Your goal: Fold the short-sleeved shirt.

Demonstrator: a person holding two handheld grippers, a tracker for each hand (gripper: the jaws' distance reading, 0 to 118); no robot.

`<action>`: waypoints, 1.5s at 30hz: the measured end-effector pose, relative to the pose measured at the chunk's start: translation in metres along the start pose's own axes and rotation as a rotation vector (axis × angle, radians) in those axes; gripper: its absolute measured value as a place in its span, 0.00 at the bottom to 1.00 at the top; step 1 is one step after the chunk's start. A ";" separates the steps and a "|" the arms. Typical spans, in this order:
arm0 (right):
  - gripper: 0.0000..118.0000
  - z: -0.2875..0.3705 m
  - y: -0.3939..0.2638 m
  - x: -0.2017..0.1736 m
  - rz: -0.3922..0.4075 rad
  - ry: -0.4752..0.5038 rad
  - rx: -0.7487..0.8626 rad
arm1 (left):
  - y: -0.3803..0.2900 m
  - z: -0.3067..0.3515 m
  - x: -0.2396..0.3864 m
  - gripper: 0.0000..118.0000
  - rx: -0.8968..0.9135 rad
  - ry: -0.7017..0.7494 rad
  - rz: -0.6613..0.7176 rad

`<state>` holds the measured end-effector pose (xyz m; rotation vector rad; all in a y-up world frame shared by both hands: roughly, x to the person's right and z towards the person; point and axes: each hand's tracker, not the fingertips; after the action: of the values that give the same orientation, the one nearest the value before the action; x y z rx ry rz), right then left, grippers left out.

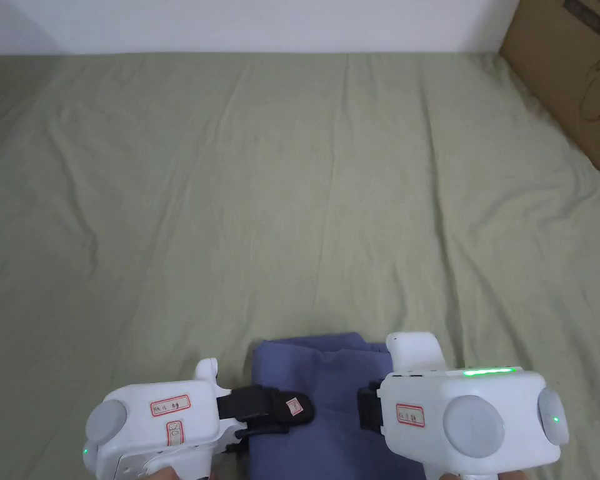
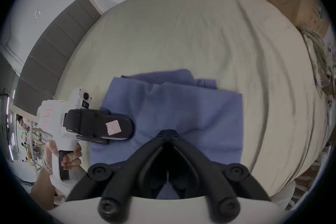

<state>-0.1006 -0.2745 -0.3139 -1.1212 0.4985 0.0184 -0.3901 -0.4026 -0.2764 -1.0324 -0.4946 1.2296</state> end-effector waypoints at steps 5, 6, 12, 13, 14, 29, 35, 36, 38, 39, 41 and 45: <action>0.00 0.036 0.006 -0.013 0.014 -0.019 0.204 | 0.006 0.021 0.011 0.15 -0.007 0.048 -0.053; 0.00 0.043 0.006 -0.018 0.030 -0.040 0.251 | 0.007 0.030 0.012 0.15 -0.004 0.074 -0.070; 0.00 0.072 0.011 -0.055 0.080 -0.153 0.558 | 0.026 0.118 0.011 0.15 0.043 0.289 -0.141; 0.00 0.075 0.013 -0.063 0.086 -0.161 0.588 | 0.029 0.135 0.011 0.15 0.056 0.341 -0.165; 0.00 0.077 0.015 -0.070 0.092 -0.165 0.612 | 0.032 0.152 0.011 0.15 0.070 0.388 -0.171; 0.01 0.069 0.025 -0.127 0.149 -0.236 0.768 | 0.074 0.301 0.022 0.15 0.112 1.293 -0.346; 0.01 0.055 0.023 -0.131 0.180 -0.247 0.737 | 0.078 0.305 0.016 0.44 0.117 1.352 -0.341; 0.01 0.054 0.022 -0.130 0.178 -0.247 0.732 | 0.077 0.304 0.016 0.69 0.136 1.373 -0.343; 0.01 0.054 0.022 -0.129 0.173 -0.237 0.724 | 0.075 0.305 0.020 1.00 0.170 1.410 -0.368; 0.01 0.054 0.022 -0.128 0.174 -0.234 0.720 | 0.073 0.306 0.022 0.99 0.178 1.397 -0.367; 0.01 0.055 0.022 -0.125 0.177 -0.230 0.711 | 0.068 0.308 0.039 0.98 0.242 1.327 -0.371; 0.01 0.059 0.022 -0.117 0.155 -0.210 0.704 | 0.054 0.302 0.072 0.98 0.329 1.258 -0.418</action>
<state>-0.1883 -0.1861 -0.2674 -0.3842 0.3573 0.0879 -0.6350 -0.2243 -0.1906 -1.1247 0.4524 0.1301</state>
